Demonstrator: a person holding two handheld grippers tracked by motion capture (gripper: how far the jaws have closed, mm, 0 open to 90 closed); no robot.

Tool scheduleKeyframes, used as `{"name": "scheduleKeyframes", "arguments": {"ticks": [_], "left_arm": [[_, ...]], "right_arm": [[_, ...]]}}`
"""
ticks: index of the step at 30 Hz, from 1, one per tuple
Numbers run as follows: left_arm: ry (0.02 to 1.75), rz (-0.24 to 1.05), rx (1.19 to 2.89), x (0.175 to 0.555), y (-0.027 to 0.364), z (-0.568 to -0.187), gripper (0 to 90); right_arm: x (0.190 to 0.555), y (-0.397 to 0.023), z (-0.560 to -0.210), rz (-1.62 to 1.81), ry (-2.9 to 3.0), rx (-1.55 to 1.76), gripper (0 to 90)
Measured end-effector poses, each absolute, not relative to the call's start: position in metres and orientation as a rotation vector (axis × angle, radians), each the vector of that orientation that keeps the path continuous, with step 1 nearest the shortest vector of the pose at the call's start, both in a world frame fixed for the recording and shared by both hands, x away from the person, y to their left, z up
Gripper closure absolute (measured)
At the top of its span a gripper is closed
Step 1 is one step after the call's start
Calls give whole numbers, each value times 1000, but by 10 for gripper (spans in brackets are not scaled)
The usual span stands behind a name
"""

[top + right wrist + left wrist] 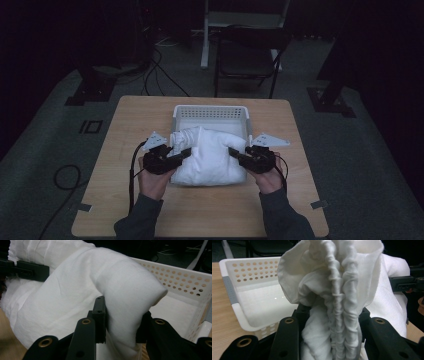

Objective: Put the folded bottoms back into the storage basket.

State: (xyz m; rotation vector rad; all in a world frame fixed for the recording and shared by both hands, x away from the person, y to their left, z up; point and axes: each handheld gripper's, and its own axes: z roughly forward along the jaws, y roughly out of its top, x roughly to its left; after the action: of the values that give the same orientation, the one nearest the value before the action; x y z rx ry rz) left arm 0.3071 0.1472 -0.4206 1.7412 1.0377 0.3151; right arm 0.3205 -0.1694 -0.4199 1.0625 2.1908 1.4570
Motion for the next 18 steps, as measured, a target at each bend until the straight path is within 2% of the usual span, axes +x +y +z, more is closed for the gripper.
{"name": "scheduleKeyframes", "arguments": {"ticks": [18], "left_arm": [[1041,321,1725,314,145,-415,608]], "right_arm": [[326,-170,-414,1460,2169,1066,703]]}}
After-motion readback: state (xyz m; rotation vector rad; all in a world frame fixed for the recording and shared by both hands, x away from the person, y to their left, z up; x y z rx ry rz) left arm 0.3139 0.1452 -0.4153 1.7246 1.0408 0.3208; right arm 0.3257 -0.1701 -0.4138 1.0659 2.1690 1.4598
